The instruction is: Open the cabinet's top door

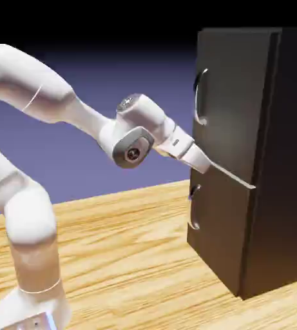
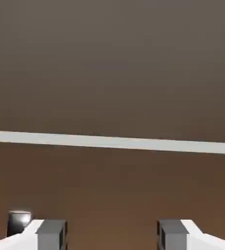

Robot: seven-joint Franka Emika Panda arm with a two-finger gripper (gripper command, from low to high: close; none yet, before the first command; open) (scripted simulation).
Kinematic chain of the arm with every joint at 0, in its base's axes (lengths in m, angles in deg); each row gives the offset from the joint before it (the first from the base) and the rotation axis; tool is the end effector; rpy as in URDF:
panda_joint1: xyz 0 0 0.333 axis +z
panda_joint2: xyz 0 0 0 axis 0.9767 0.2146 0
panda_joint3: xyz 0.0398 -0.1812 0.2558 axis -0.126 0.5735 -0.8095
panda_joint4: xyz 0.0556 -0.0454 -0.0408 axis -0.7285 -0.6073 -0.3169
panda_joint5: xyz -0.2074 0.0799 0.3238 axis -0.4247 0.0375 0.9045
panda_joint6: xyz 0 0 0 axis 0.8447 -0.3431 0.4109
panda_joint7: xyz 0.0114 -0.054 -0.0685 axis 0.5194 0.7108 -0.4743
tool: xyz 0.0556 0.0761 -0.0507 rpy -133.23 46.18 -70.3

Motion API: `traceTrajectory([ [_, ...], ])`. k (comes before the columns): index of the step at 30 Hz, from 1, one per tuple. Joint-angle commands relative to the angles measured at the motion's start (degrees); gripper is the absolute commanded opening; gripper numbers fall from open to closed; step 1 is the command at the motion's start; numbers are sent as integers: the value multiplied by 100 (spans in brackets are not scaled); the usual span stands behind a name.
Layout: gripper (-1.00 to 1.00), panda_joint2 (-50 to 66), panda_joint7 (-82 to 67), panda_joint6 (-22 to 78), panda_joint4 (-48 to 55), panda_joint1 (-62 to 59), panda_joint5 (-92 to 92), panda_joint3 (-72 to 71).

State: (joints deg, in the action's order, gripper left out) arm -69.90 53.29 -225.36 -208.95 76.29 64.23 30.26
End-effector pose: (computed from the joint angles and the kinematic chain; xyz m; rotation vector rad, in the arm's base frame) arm 0.3891 -0.0009 0.4746 -2.3319 1.1184 -1.0299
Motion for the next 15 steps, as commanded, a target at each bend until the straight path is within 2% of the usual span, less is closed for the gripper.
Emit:
traceTrajectory([
  [1,0,-48,137,5,36,-74,250,-89],
  [15,0,-714,2055,67,541,-1112,3739,-1334],
])
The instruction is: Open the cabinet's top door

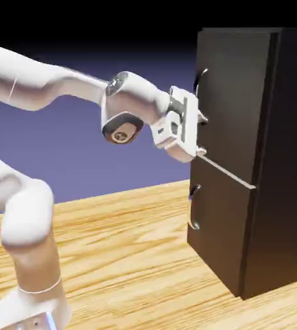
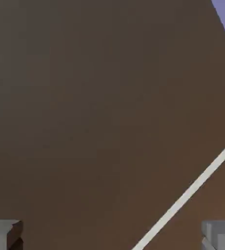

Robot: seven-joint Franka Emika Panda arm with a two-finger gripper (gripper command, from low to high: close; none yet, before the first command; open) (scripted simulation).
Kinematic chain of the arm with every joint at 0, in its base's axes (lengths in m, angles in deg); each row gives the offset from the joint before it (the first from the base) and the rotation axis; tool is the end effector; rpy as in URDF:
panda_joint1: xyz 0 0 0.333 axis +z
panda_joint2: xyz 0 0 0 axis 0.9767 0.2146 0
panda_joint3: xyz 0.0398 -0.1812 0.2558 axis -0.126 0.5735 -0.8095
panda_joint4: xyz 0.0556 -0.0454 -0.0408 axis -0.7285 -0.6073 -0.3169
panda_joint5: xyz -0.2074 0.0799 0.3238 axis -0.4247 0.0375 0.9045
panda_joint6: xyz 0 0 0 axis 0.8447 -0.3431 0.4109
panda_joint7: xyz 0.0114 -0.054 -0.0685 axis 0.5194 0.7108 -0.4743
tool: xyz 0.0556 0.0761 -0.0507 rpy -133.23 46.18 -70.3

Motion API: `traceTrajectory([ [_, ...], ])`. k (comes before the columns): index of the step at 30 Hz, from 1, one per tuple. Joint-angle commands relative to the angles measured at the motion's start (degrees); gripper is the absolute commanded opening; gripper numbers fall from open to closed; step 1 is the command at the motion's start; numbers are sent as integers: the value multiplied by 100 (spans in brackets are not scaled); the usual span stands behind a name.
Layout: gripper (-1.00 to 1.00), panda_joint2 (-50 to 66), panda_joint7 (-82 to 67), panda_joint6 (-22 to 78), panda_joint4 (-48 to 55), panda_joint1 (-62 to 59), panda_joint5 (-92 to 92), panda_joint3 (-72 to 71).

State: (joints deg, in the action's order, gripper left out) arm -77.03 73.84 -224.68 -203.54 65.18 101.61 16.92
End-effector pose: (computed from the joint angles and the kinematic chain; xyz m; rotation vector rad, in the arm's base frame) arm 0.3719 -0.0164 0.5492 -1.3822 1.7168 -0.8152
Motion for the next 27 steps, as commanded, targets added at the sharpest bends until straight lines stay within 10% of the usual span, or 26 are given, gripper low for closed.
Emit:
traceTrajectory([
  [1,0,-48,137,5,36,-74,250,-89],
  [27,0,-1285,3699,121,973,-2002,6729,-2402],
])
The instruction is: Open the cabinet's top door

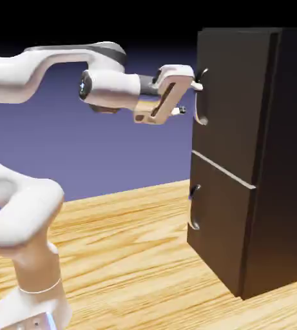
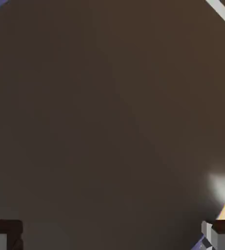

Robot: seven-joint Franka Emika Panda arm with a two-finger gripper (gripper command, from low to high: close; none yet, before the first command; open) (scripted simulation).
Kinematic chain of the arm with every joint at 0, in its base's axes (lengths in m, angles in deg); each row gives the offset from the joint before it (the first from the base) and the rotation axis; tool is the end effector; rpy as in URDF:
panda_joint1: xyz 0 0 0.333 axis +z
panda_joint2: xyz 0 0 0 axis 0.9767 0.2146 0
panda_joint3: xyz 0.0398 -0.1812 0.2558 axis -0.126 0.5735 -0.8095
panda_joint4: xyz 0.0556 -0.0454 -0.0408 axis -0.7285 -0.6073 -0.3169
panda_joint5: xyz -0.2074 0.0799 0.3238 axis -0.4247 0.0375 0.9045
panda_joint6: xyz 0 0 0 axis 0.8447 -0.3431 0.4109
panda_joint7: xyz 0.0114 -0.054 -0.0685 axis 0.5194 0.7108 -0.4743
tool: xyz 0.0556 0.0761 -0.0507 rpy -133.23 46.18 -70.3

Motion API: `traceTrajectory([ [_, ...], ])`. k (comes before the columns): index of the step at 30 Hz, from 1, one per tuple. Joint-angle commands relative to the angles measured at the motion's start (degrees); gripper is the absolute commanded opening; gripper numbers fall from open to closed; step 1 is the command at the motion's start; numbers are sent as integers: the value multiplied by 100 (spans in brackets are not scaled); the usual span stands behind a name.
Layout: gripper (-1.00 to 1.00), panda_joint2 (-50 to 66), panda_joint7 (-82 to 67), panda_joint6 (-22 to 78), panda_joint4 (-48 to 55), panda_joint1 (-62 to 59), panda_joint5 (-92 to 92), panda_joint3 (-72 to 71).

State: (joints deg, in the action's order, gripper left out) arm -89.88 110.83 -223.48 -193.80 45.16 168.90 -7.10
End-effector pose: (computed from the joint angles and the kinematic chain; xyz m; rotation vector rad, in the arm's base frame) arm 0.3389 0.0396 0.5903 0.1124 1.7148 0.0263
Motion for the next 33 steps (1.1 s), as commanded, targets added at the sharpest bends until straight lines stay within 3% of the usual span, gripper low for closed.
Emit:
traceTrajectory([
  [1,0,-48,137,4,36,-74,250,-89],
  [14,0,-654,1883,62,495,-1019,3425,-1222],
  [21,0,-303,1777,402,1132,-2065,3685,-1764],
  [22,-100,-303,1777,402,1132,-2065,3685,-1764],
  [33,-100,-683,2089,2126,-530,-303,2144,43],
])
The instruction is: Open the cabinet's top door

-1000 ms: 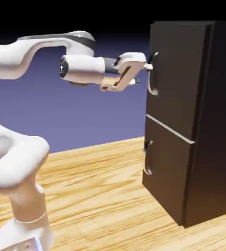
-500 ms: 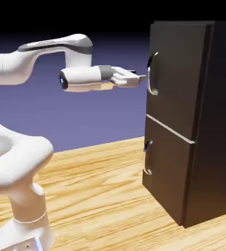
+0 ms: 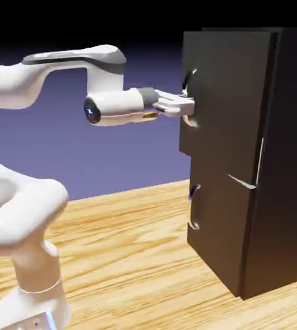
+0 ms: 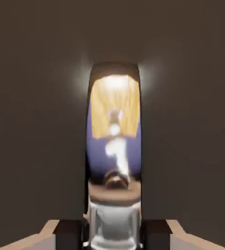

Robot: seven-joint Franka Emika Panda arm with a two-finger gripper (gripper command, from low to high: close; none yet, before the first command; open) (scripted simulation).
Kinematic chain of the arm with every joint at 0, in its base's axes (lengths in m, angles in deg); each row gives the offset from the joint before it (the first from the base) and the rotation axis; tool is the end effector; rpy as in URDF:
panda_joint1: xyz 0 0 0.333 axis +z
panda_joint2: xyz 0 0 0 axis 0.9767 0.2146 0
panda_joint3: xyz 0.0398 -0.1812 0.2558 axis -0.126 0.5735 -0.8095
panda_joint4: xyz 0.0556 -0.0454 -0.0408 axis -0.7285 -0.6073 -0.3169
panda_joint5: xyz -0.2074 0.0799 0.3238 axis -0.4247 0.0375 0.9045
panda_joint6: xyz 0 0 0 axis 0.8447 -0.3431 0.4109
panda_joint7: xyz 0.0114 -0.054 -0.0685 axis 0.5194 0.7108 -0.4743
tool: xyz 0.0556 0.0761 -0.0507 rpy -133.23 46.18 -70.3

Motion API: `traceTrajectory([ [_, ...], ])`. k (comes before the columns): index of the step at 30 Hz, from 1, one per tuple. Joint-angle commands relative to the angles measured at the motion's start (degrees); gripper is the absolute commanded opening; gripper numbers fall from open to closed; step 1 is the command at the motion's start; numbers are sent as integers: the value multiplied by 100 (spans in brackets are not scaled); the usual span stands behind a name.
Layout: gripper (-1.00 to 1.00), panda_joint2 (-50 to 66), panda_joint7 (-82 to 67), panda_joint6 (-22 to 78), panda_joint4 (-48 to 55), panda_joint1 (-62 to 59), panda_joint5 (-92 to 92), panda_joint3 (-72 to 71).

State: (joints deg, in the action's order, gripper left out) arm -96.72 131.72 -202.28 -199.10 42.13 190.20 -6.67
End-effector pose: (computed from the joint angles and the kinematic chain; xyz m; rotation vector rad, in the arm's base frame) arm 0.3386 0.0516 0.5617 0.4631 1.5582 0.7700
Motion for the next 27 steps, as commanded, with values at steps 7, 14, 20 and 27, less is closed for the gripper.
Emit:
traceTrajectory([
  [7,-100,-365,184,1268,-819,756,-1394,1454],
  [14,-100,-621,358,2743,-1203,605,-2600,2534],
  [20,-100,-376,223,3968,-1197,609,-3833,3780],
  [27,-100,465,-108,5543,-689,700,-5259,5234],
])
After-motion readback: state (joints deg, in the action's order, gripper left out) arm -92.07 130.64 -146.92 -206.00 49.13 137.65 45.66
